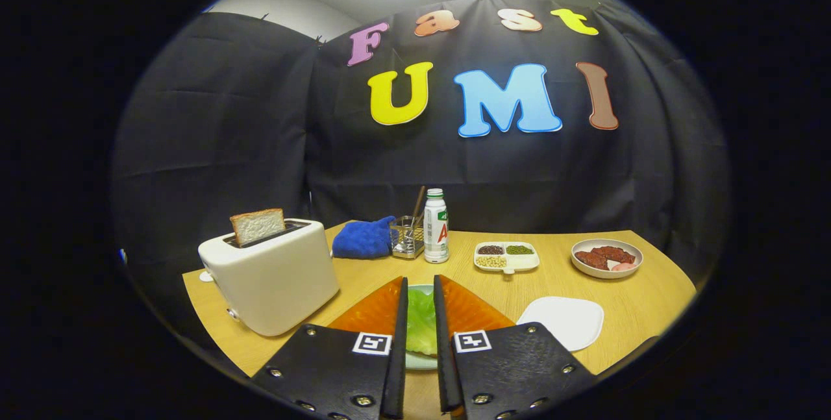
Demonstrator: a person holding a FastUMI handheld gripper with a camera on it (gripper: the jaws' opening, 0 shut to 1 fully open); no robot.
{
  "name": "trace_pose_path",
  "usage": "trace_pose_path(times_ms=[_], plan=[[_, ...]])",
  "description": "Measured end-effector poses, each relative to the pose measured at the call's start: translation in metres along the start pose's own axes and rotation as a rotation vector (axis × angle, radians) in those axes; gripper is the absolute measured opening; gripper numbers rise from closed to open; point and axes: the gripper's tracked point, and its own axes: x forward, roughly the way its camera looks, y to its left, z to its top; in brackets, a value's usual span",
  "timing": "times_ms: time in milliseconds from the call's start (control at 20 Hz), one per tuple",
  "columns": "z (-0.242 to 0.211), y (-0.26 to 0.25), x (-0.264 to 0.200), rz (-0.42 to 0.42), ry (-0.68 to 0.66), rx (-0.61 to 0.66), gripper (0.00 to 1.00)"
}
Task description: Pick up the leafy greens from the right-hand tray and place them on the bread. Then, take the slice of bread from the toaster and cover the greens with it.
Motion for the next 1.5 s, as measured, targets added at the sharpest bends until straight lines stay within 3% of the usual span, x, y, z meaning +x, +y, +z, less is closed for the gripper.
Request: trace_pose_path(times_ms=[300,600,750,1000,1500], plan=[[0.018,0.052,0.002,0.018,-0.100,-0.018,0.25],[0.034,0.108,0.014,0.069,-0.102,0.084,0.24],[0.037,0.139,0.022,0.111,-0.092,0.073,0.24],[0.044,0.178,0.040,0.095,-0.086,0.112,0.25],[0.038,0.245,0.065,0.071,-0.065,-0.012,0.25]])
